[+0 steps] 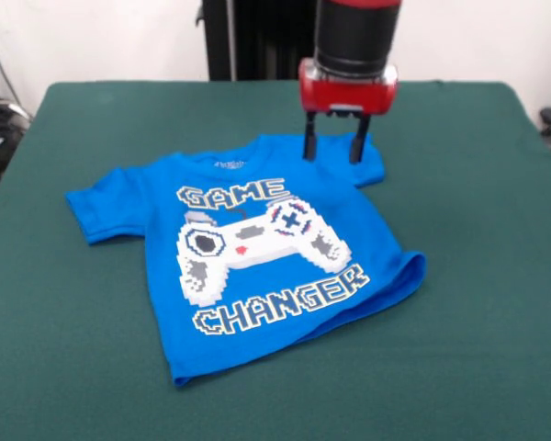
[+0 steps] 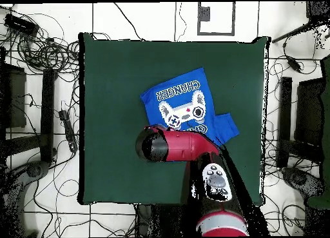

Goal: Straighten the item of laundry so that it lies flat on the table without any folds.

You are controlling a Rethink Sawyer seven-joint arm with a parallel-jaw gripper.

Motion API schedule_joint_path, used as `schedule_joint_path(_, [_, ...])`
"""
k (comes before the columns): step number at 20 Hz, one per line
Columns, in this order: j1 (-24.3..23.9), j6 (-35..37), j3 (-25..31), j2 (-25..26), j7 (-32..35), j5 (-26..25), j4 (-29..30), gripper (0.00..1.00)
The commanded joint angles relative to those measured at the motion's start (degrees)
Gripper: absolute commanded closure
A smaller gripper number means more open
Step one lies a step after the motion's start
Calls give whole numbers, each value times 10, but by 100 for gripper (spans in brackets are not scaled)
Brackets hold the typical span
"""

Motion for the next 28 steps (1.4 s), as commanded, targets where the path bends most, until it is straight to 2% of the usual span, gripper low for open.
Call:
schedule_joint_path(1, [5,47,44,-14,75,32,36,0])
schedule_joint_path(9, [36,24,43,68,98,53,-53,0])
schedule_joint_path(15, [69,8,26,102,120,75,-91,0])
schedule_joint_path(28, [96,-11,13,155,123,113,-155,0])
